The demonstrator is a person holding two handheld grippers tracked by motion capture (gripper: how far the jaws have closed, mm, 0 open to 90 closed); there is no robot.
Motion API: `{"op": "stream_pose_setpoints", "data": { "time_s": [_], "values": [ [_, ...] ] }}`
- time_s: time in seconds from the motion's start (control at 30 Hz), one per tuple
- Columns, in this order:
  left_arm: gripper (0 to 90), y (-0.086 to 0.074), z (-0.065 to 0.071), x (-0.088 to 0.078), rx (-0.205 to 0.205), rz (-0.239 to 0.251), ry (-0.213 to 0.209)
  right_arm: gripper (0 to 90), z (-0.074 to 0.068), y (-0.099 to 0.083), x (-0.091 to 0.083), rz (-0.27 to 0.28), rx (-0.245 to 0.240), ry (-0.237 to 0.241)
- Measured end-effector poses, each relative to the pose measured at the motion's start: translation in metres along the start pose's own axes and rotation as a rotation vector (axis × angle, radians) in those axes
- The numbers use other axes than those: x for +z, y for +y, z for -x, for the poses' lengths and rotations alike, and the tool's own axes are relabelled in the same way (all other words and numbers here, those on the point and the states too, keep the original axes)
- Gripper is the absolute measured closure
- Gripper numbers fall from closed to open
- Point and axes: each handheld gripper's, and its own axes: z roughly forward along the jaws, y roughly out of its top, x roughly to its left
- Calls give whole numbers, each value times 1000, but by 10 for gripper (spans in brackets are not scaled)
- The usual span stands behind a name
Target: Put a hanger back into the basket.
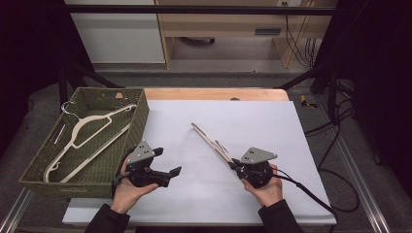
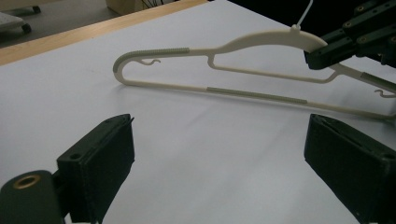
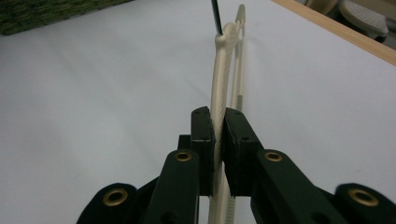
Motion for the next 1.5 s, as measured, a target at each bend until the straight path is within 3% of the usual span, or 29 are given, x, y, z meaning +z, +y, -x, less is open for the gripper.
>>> {"op": "stream_pose_setpoints", "data": {
  "time_s": [0.1, 0.23, 0.3, 0.43, 0.53, 0.63, 0.9, 1.03, 1.17, 1.37, 1.5],
  "values": [
    [84, 0, 0, 1, 2, -2, 5, 869, 5, -1, -3, 8, 31, -41],
    [84, 1, 1, 0, 4, 2, 2, 872, 7, -2, -6, 33, 50, -9],
    [85, 2, 2, -1, 10, 4, 2, 872, 6, 0, -8, 41, 33, 1],
    [85, 6, 6, -2, 25, 12, -12, 872, 5, 5, -15, 91, 55, 110],
    [85, 8, 9, -2, 35, 14, -21, 872, 2, 9, -18, 102, 42, 145],
    [88, 15, 15, 2, 64, 16, -38, 872, -7, 13, -16, 108, 26, 222],
    [118, 27, 30, 17, 150, -32, -87, 872, -19, 13, -4, 76, 8, 312],
    [182, 28, 31, 31, 161, -63, -120, 872, -22, 14, -3, 73, -4, 337],
    [316, 28, 34, 38, 187, -88, -143, 872, -22, 15, -5, 82, -7, 358],
    [521, 25, 39, 41, 226, -111, -145, 872, -24, 15, -5, 75, -9, 384],
    [580, 24, 41, 41, 259, -139, -121, 871, -24, 14, -4, 63, -12, 390]
  ]
}}
